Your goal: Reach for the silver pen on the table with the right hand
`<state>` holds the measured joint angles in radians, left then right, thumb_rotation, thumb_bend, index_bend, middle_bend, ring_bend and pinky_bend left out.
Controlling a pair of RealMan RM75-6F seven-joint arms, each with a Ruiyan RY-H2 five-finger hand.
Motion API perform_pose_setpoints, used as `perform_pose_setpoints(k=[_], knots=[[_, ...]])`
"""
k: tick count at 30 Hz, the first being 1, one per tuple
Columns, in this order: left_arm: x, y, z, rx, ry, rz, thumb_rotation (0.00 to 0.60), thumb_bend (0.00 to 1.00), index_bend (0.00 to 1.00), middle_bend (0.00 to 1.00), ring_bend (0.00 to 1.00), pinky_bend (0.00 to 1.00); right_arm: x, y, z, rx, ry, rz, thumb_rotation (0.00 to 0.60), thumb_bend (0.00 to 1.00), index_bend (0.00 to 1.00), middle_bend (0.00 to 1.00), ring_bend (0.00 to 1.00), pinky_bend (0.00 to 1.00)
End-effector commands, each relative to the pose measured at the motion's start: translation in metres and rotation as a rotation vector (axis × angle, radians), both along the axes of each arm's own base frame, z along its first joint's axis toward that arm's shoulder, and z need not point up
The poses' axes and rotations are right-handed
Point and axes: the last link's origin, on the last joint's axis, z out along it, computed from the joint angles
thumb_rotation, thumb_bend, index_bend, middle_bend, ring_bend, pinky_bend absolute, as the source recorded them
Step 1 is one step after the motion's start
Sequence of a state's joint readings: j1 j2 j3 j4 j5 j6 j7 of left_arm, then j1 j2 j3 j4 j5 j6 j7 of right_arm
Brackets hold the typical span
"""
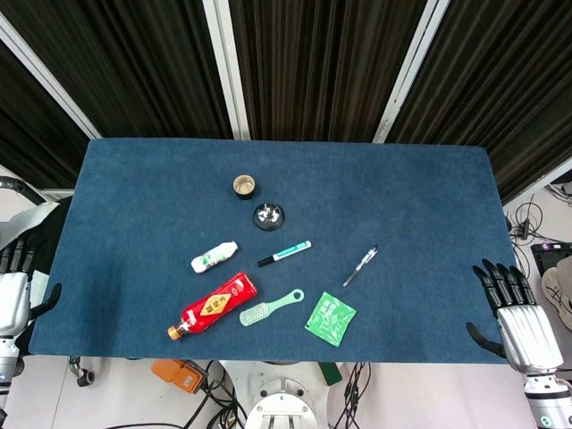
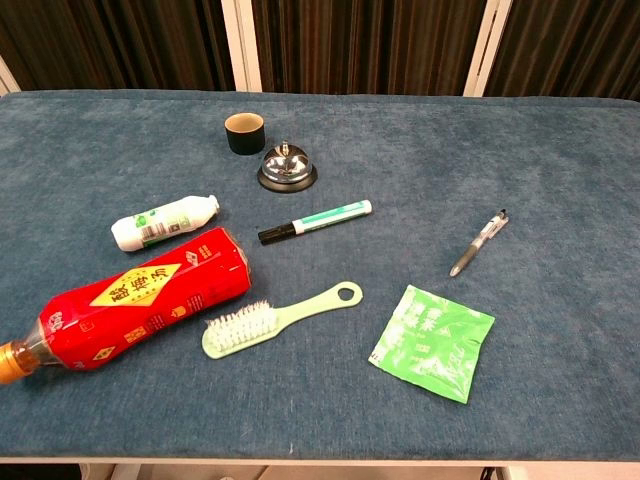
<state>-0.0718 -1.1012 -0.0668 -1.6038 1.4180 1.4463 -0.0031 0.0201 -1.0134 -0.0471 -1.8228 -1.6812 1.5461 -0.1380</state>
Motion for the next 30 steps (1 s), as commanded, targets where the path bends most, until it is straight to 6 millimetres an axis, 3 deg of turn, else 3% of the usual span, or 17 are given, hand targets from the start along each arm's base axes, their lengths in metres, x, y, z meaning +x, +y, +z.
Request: perform_pose_setpoints(k=[1,10,16,19,25,30], knots=[[-0.001,0.001,0.0,0.002,0.001,0.002,0.6,0.31,0.14,0.0,0.04,0.14,0.0,0.0,-0.001,0.009,0.005,-0.003,0.6,0.42,0.07,0.08,0.05,0.02],[0.002,0.003,-0.003,-0.009,0.004,-0.009,0.6,0.31,0.14,0.0,0.04,0.14,-0.004,-0.003,-0.006,0.02,0.025,-0.031,0.6,0.42,0.07,0.08,0.05,0.02],[0.001,0.001,-0.001,0.007,0.01,0.009,0.6,0.31,0.14,0.0,0.04,0.14,-0.008,-0.017,-0.02,0.082,0.035,-0.042,0.6,0.42,0.14,0.08,0.05,0.0],[-0.001,0.002,-0.001,0.01,0.003,0.031,0.6,0.31,0.14,0.0,0.04,0.14,-0.004,-0.044,-0.025,0.122,0.046,-0.012,0.6,0.42,0.19,0.08,0.05,0.0],[-0.001,0.001,0.001,0.016,0.003,0.039,0.6,0.31,0.14,0.0,0.04,0.14,0.012,-0.125,-0.04,0.193,0.074,0.083,0.6,0.42,0.35,0.08,0.05,0.0],[-0.003,0.001,0.001,0.012,0.005,0.06,0.6,0.31,0.14,0.0,0.04,0.14,0.034,-0.166,-0.07,0.301,0.162,0.15,0.6,0.42,0.37,0.08,0.05,0.0]])
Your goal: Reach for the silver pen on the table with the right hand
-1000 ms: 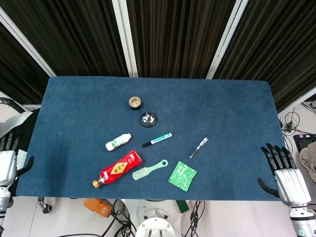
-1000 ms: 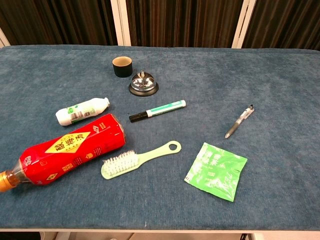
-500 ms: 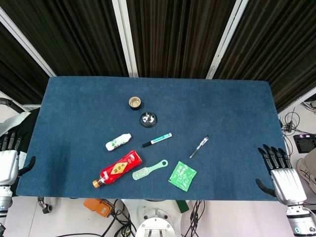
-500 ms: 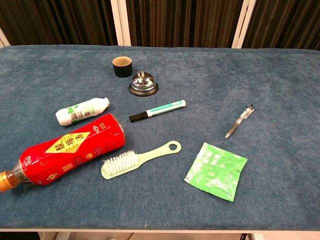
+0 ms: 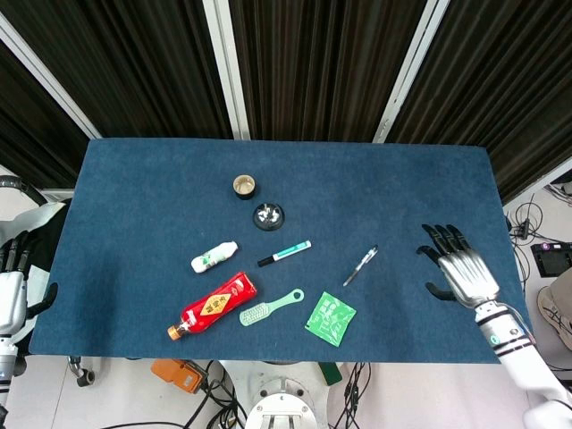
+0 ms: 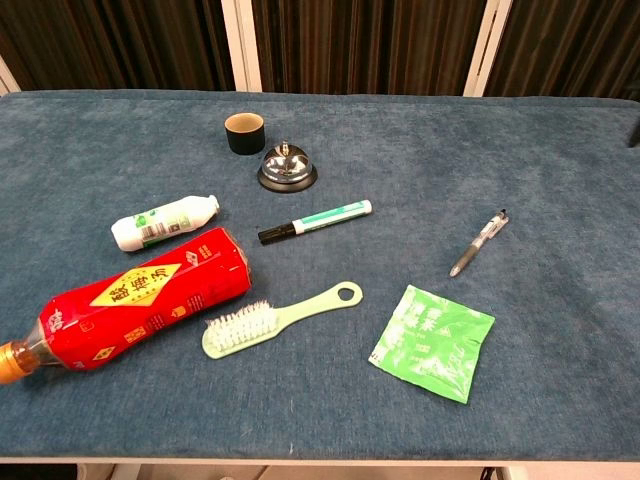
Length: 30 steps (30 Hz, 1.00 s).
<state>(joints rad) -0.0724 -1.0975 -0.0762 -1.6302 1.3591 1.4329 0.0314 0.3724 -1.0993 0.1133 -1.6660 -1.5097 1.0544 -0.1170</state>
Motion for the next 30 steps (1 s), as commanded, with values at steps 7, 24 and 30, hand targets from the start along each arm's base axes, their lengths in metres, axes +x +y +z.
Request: perform_pose_setpoints(k=[7,24,30], knots=[[-0.002,-0.001,0.001,0.005,0.019,0.024,0.6,0.31,0.14,0.0,0.04,0.13,0.042,-0.069,-0.067,0.158,0.107,0.108,0.6,0.42,0.37,0.08,0.06,0.0],[-0.001,0.0,0.001,0.003,0.017,0.022,0.6,0.31,0.14,0.0,0.04,0.13,0.04,-0.076,-0.112,0.213,0.185,0.083,0.6,0.42,0.49,0.08,0.07,0.03],[-0.001,-0.001,0.001,0.004,0.018,0.02,0.6,0.31,0.14,0.0,0.04,0.13,0.042,-0.076,-0.119,0.223,0.187,0.089,0.6,0.42,0.52,0.08,0.08,0.04]])
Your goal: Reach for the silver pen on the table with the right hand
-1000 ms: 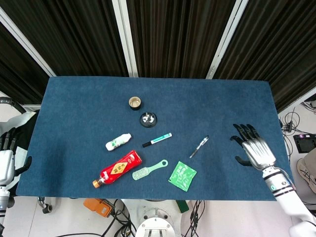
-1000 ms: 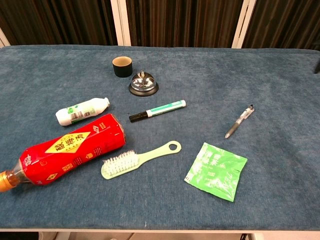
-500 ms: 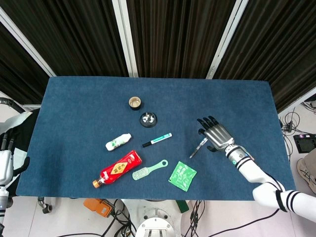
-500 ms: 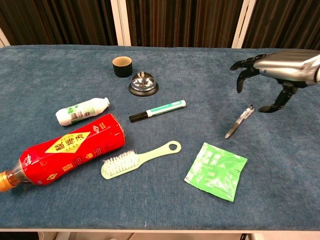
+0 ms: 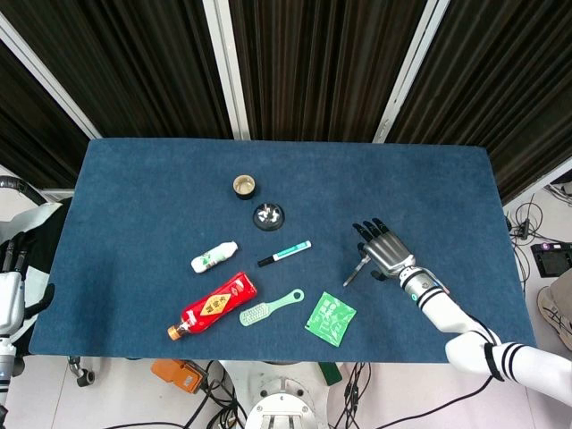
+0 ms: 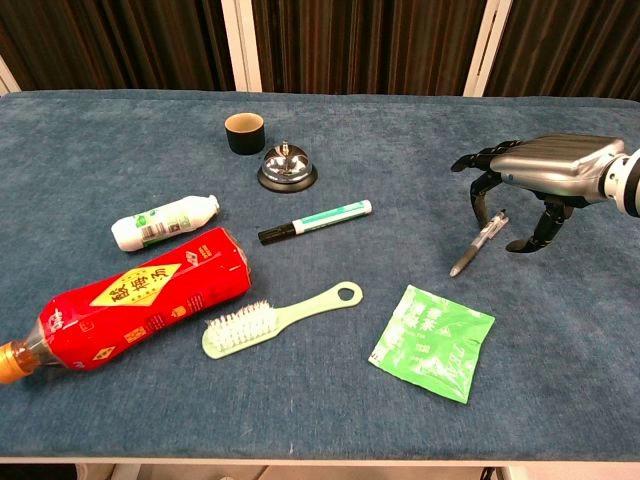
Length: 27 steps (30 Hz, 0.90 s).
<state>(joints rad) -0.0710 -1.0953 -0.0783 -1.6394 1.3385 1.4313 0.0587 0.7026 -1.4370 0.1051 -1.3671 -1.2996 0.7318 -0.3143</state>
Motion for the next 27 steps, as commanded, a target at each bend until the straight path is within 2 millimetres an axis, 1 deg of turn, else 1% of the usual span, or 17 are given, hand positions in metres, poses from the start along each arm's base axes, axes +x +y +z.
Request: perform_pose_setpoints(k=[1,12,21,27], knots=[[0.0,0.0,0.0,0.001,0.0,0.0,0.6,0.31,0.14,0.0,0.04,0.13,0.001,-0.001,-0.003,0.001,-0.002,0.002,0.6,0.43,0.52,0.08,0.08,0.04],[-0.001,0.0,0.001,0.002,-0.005,0.002,0.6,0.31,0.14,0.0,0.04,0.13,0.003,-0.006,-0.014,0.004,0.001,-0.001,0.6,0.46,0.54,0.08,0.08,0.04],[-0.001,0.0,0.001,0.003,-0.008,0.004,0.6,0.31,0.14,0.0,0.04,0.13,0.002,-0.008,-0.02,0.01,0.013,0.005,0.6,0.51,0.58,0.08,0.09,0.05],[-0.001,-0.001,0.001,0.003,-0.014,0.006,0.6,0.31,0.14,0.0,0.04,0.13,0.003,-0.009,-0.022,0.012,0.018,0.01,0.6,0.57,0.61,0.08,0.09,0.06]])
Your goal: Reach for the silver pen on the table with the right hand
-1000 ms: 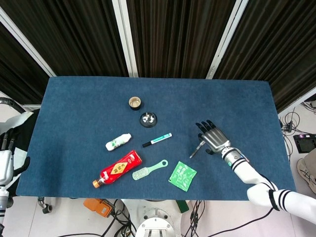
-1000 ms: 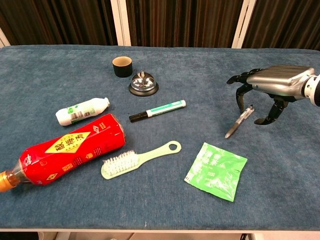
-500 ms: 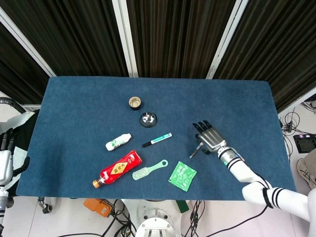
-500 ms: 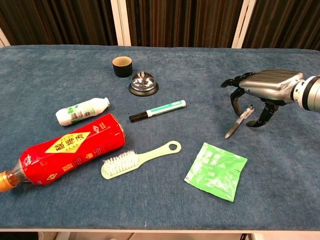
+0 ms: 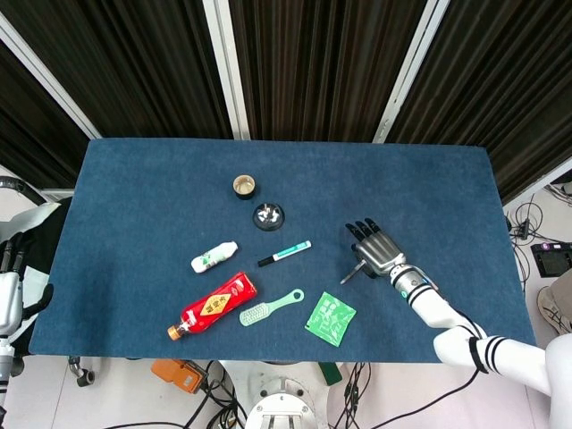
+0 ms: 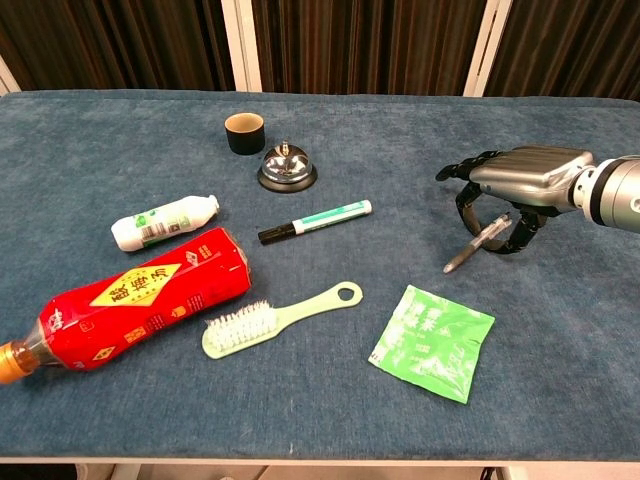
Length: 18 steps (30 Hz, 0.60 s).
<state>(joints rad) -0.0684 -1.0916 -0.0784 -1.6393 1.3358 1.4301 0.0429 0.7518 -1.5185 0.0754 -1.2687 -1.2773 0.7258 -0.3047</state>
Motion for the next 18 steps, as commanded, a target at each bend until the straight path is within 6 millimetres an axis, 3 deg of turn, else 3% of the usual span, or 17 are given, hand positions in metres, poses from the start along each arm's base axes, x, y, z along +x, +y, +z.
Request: perform_pose_setpoints(k=[1,12,18], knots=[[0.0,0.0,0.0,0.0,-0.002,0.002,0.6,0.31,0.14,0.0,0.04,0.13,0.001,0.0,0.0,-0.002,-0.003,0.001,0.6,0.58,0.62,0.08,0.09,0.06],[0.0,0.0,0.0,0.001,-0.005,0.003,0.6,0.31,0.14,0.0,0.04,0.13,0.018,-0.007,0.007,-0.032,-0.044,0.027,0.6,0.66,0.65,0.08,0.1,0.06],[-0.001,0.0,0.0,0.002,-0.002,0.003,0.6,0.31,0.14,0.0,0.04,0.13,0.055,-0.021,0.025,-0.09,-0.12,0.088,0.6,0.66,0.66,0.08,0.1,0.07]])
